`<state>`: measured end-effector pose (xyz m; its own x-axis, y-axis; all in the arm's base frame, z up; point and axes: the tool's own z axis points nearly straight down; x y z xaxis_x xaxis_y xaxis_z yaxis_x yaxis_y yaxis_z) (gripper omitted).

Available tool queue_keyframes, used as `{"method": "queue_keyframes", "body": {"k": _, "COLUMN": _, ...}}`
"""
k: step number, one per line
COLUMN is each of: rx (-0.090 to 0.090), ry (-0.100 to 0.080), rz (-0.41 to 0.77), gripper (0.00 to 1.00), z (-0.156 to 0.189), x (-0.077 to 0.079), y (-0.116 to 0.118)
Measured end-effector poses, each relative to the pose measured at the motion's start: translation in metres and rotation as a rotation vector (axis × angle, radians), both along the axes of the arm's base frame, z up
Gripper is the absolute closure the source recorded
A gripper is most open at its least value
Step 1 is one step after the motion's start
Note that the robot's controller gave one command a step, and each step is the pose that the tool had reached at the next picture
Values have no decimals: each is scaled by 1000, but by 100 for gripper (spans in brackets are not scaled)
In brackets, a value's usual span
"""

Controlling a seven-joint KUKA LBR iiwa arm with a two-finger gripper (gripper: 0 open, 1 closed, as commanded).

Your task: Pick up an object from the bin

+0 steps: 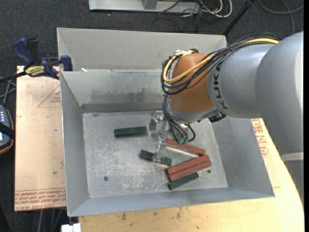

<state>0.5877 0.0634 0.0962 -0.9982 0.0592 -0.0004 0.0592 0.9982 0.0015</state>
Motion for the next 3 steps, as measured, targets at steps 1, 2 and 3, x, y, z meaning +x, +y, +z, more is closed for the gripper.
{"method": "queue_keyframes", "body": {"k": 1, "rx": 2, "ry": -10, "rz": 212, "gripper": 100, "z": -23, "x": -11, "y": 51}}
{"method": "queue_keyframes", "body": {"k": 2, "rx": 2, "ry": -10, "rz": 211, "gripper": 100, "z": -23, "x": -11, "y": 51}}
{"method": "queue_keyframes", "body": {"k": 3, "rx": 1, "ry": 9, "rz": 212, "gripper": 100, "z": 20, "x": -38, "y": 1}}
